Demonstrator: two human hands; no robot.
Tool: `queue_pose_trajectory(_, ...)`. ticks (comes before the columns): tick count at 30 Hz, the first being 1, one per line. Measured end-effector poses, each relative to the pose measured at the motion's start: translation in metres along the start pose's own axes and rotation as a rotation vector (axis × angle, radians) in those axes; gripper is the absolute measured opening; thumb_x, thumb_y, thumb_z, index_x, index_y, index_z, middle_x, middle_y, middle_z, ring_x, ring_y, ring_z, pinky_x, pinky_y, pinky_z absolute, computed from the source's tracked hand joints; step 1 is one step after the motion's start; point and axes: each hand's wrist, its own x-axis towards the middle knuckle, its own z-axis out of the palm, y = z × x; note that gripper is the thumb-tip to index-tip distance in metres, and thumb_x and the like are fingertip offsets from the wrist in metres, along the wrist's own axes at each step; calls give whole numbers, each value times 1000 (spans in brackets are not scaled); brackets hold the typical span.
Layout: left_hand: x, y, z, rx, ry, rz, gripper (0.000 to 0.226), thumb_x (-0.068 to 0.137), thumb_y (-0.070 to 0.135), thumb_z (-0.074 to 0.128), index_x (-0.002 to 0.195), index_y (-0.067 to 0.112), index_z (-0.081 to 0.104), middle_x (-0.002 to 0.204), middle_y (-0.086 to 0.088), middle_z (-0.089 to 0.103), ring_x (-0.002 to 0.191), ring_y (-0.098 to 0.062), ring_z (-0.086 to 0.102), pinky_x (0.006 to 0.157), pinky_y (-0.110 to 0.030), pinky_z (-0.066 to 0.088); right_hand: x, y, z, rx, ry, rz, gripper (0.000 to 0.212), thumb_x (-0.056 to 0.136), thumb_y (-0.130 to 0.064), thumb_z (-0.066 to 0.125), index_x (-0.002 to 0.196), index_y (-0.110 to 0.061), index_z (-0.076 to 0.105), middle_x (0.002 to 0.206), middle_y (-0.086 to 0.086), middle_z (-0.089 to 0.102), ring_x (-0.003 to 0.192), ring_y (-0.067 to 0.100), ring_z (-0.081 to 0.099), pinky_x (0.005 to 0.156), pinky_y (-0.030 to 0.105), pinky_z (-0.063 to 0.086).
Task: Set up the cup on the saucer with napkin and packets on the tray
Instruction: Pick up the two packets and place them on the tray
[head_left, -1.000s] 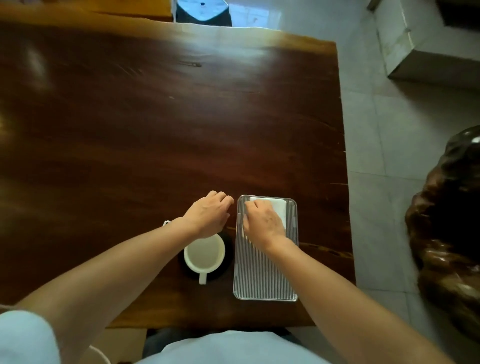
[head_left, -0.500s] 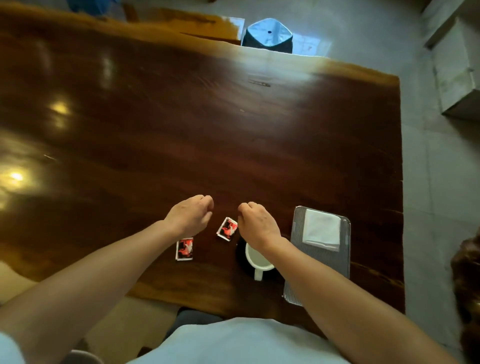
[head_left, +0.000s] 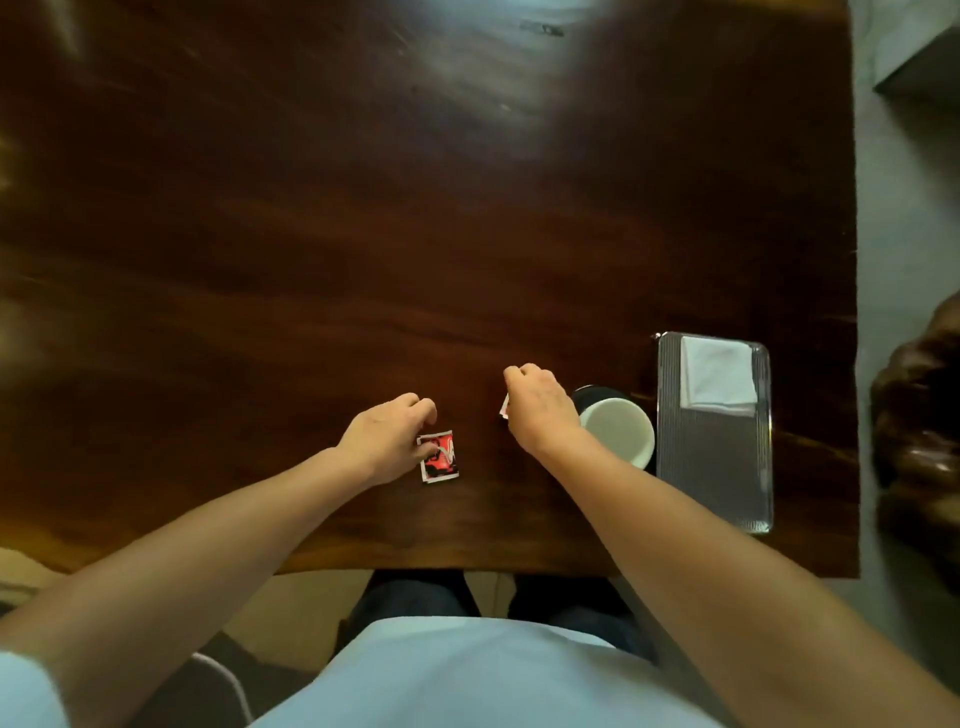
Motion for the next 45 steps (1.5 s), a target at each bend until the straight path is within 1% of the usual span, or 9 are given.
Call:
queue_pose_trajectory(7,11,-21,25,70,1,131,58,83,46,73,131,24,50,127,2,50,103,-18,62,73,-33,57,17,-6,14,-260,-4,78,37,85,-12,72,119,-13,55,121,10,58,110,30,51,84,38,44)
queue_pose_trajectory(12,16,-24,22,66,-9,173,42,84,38,76,118,23,58,121,1,52,95,-15,59,67,-27,52,18,-13,15,-232,-27,110,45,81,-14,78,118,-12,52,121,12,55,110,31,49,87,40,44)
queue_pose_trajectory(18,18,-14,17,70,-72,147,29,86,29,74,107,19,57,113,0,54,98,-18,56,74,-33,55,12,-15,15,-118,-55,104,25,92,-2,61,115,-12,59,114,11,57,105,30,54,86,41,50)
queue_pose_trajectory(22,22,-10,9,45,-190,130,16,90,20,66,98,20,52,106,-4,68,91,-23,60,69,-35,47,2,-12,1,-18,-72,84,16,94,-9,62,110,-10,64,111,11,56,101,31,57,84,44,55)
queue_pose_trajectory(25,26,-1,-6,7,-206,115,15,91,17,63,104,17,56,104,-5,69,91,-27,63,68,-35,49,-3,-9,-16,43,-8,77,11,95,-12,62,105,-10,65,107,10,56,97,30,58,81,44,55)
queue_pose_trajectory(30,36,33,-53,-69,-82,108,17,89,19,65,91,26,50,90,-2,66,82,-27,62,62,-34,45,-13,4,-61,204,105,123,9,93,-22,65,98,-15,70,103,6,58,96,28,60,79,38,51)
queue_pose_trajectory(34,39,78,-95,-159,40,88,14,86,17,67,93,28,61,88,0,68,80,-21,65,69,-37,54,-24,23,-103,427,208,160,5,88,-25,71,87,-20,72,94,0,62,93,24,64,78,35,54)
queue_pose_trajectory(39,43,137,-129,-273,211,48,14,89,18,66,101,17,72,90,-1,71,80,-17,65,65,-26,49,-49,61,-155,601,346,161,4,86,-27,72,86,-22,73,81,-2,65,80,20,62,66,26,41)
queue_pose_trajectory(45,54,220,-146,-488,370,-40,6,84,17,73,83,22,69,82,0,68,76,-17,63,64,-25,47,-79,120,-203,807,470,148,11,85,-30,76,78,-24,69,73,-5,69,74,15,68,67,27,53)
